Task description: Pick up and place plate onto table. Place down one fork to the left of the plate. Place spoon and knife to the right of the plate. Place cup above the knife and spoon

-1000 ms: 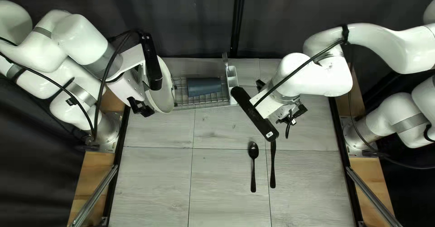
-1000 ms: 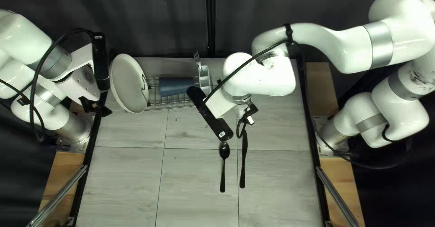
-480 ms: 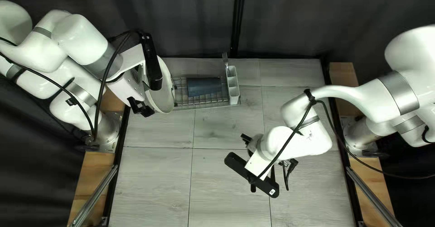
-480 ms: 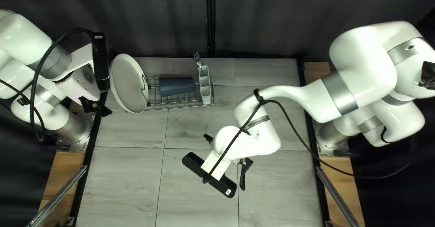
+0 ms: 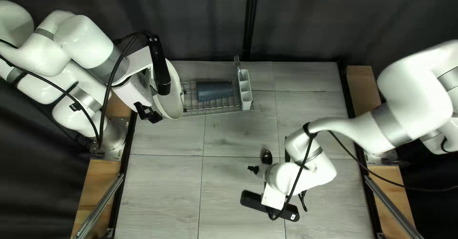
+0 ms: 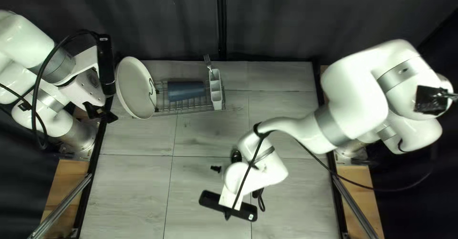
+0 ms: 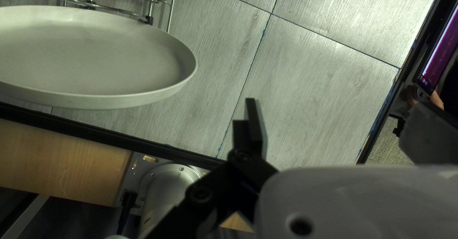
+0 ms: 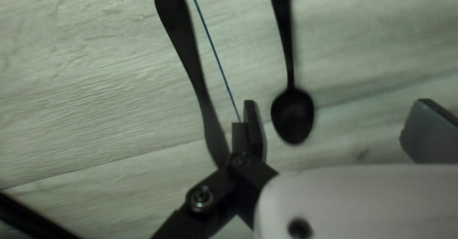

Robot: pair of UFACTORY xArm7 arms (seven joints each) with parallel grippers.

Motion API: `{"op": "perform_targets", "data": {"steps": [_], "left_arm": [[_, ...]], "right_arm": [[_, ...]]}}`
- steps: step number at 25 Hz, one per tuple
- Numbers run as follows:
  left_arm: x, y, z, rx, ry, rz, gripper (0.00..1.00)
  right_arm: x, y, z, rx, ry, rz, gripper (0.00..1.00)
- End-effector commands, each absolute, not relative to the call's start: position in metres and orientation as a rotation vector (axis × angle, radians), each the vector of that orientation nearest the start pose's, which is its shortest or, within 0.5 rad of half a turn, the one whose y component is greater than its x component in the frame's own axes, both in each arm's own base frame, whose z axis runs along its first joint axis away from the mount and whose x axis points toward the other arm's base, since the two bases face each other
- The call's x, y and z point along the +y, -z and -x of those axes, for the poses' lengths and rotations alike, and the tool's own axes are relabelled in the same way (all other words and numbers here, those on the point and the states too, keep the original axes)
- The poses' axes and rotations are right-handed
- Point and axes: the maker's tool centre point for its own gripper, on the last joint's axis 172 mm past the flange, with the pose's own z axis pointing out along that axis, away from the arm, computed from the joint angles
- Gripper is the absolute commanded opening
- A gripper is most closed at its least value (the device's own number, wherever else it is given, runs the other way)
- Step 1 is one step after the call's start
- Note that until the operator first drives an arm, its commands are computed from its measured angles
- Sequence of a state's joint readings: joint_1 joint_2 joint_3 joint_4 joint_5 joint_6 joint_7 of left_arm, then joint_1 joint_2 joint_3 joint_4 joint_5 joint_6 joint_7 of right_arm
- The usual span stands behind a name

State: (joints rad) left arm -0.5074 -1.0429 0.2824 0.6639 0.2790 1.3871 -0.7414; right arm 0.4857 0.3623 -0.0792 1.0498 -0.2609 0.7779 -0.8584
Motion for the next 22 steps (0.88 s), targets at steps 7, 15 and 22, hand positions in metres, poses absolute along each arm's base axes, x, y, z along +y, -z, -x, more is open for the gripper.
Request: {"op": "perform_targets", "data": {"steps": [7, 15, 22], "left_arm": [[-0.009, -0.337, -0.274, -0.653, 0.446, 3.167, 1.00], [-0.009, -0.337, -0.274, -0.653, 0.446, 3.167, 1.00], [-0.009, -0.337, -0.274, -0.653, 0.446, 3.167, 1.00]], "right_arm": [[0.153, -0.015, -0.466, -2.282, -0.210, 2.345, 0.89], [0.147, -0.010, -0.458, -2.266, -0.179, 2.356, 0.69], [0.144, -0.010, -0.452, -2.237, -0.162, 2.388, 0.00]]}}
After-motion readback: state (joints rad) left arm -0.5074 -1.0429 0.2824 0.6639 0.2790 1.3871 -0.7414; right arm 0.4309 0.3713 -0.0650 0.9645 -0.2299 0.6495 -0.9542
